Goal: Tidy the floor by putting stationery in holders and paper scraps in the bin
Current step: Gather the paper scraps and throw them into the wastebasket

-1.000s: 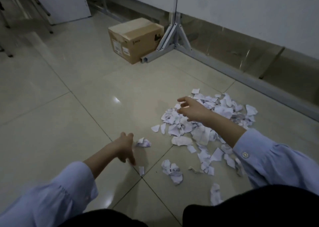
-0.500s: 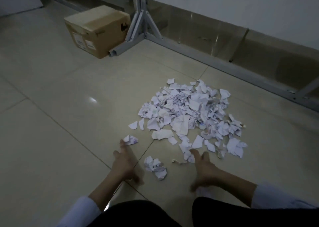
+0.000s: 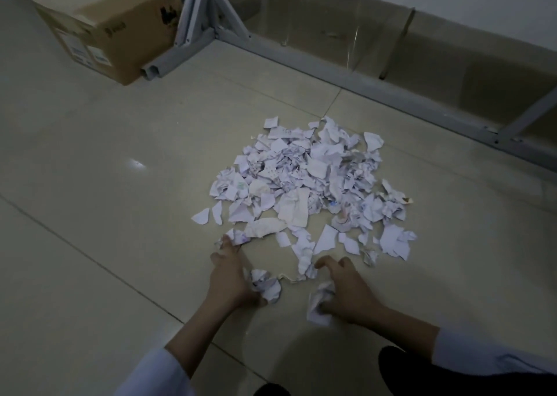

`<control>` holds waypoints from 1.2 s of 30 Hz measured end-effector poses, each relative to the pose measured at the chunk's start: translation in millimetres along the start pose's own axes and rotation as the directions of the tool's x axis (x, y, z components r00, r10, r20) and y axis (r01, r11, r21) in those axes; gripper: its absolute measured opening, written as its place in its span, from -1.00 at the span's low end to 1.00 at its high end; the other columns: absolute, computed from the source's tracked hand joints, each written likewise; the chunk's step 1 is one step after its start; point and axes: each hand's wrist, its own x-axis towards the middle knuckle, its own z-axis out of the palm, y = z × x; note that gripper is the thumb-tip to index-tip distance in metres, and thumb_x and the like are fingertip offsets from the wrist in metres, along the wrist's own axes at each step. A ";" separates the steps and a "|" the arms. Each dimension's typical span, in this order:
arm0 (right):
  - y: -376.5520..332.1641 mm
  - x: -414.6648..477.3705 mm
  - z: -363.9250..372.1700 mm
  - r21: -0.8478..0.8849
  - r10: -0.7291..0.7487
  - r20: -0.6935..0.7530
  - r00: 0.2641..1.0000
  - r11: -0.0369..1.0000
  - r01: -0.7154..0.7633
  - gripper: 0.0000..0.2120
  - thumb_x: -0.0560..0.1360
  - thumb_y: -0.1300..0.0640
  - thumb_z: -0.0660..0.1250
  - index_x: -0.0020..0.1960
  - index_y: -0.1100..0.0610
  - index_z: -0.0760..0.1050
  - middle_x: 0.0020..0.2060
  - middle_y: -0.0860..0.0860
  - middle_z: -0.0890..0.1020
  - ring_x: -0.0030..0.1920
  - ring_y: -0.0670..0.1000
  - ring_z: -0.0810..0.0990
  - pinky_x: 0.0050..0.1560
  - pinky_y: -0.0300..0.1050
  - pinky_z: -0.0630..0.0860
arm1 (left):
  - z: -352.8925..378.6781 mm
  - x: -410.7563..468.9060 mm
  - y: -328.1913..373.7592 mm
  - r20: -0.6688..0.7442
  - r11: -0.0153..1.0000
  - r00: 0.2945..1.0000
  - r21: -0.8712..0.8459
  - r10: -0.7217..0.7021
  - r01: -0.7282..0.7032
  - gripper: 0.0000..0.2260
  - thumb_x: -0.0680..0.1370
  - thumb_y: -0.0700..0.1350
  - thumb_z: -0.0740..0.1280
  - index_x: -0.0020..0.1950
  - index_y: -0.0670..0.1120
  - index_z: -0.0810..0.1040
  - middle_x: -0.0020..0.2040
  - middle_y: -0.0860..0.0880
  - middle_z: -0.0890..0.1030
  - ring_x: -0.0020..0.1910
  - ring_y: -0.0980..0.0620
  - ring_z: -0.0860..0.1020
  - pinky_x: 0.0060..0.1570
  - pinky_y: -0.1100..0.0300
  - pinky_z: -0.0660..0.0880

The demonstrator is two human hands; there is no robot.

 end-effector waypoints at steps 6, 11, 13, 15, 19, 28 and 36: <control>0.3 41.9 -0.4 0.129 -0.028 -0.144 0.989 0.991 0.047 -0.78 0.27 0.10 0.40 -0.23 0.25 0.51 -0.35 0.11 0.52 -0.29 0.02 0.45 -0.30 -0.09 0.40 | 13.0 19.4 20.8 -0.101 0.995 0.990 -0.023 0.095 -0.098 -0.06 0.21 -0.03 0.59 0.41 -0.18 0.10 0.20 -0.22 0.36 0.11 -0.23 0.47 -0.14 0.15 0.39; -4.7 58.6 -17.1 0.381 0.069 -0.184 0.980 0.924 0.006 -0.90 0.40 0.27 0.37 -0.14 0.29 0.50 -0.26 0.13 0.63 -0.24 0.11 0.62 -0.19 0.16 0.60 | 16.4 36.6 36.3 -0.147 0.992 0.981 -0.014 0.124 -0.128 -0.36 0.29 -0.10 0.53 0.23 -0.21 0.28 0.01 -0.14 0.38 0.08 -0.19 0.45 -0.28 0.17 0.28; -12.3 63.3 -26.5 0.475 0.100 -0.182 0.978 0.880 -0.001 -0.83 0.39 0.30 0.39 -0.03 0.24 0.50 -0.20 0.07 0.60 -0.22 0.02 0.61 -0.19 0.08 0.63 | 15.6 41.7 41.2 -0.173 0.987 0.972 0.007 0.159 -0.160 -0.43 0.33 -0.09 0.51 0.21 -0.23 0.33 -0.01 -0.15 0.41 0.11 -0.18 0.44 -0.28 0.17 0.24; -14.4 69.0 -40.4 0.543 0.085 -0.164 0.983 0.840 0.017 -0.68 0.37 0.27 0.46 0.07 0.17 0.46 -0.12 0.00 0.55 -0.19 -0.06 0.57 -0.29 -0.18 0.59 | 16.1 46.0 51.0 -0.199 0.982 0.961 0.017 0.190 -0.190 -0.49 0.36 -0.12 0.49 0.21 -0.27 0.39 0.08 -0.21 0.50 0.15 -0.18 0.43 -0.19 0.22 0.23; -10.7 83.3 -62.1 0.593 0.032 -0.133 0.991 0.803 0.054 -0.42 0.35 0.23 0.51 0.30 0.06 0.38 0.12 -0.02 0.52 0.07 -0.03 0.52 -0.04 -0.24 0.51 | 13.9 52.9 61.1 -0.204 0.950 0.928 0.036 0.311 -0.310 -0.60 0.35 -0.14 0.46 0.12 -0.24 0.50 0.06 -0.19 0.53 0.07 -0.22 0.47 -0.14 0.20 0.27; 12.4 108.8 -131.8 0.586 -0.099 -0.053 0.994 0.803 0.111 -0.40 0.42 0.24 0.47 0.38 -0.04 0.36 0.36 0.03 0.40 0.17 0.15 0.55 -0.08 -0.03 0.59 | -18.9 37.6 74.2 -0.195 1.000 0.980 0.013 0.026 -0.024 -0.02 0.16 -0.06 0.64 0.46 -0.11 0.19 0.33 -0.16 0.32 0.21 -0.20 0.45 0.09 0.00 0.54; 21.6 132.7 -214.2 0.659 -0.028 -0.155 0.987 0.741 0.125 -0.47 0.39 0.25 0.50 0.30 0.12 0.39 0.18 0.12 0.48 -0.07 0.02 0.53 -0.20 -0.16 0.52 | -55.5 23.5 84.1 -0.199 0.938 0.940 -0.265 -0.279 0.222 0.00 0.16 -0.21 0.65 0.47 -0.11 0.17 0.37 -0.19 0.27 0.13 -0.20 0.49 -0.33 0.12 0.59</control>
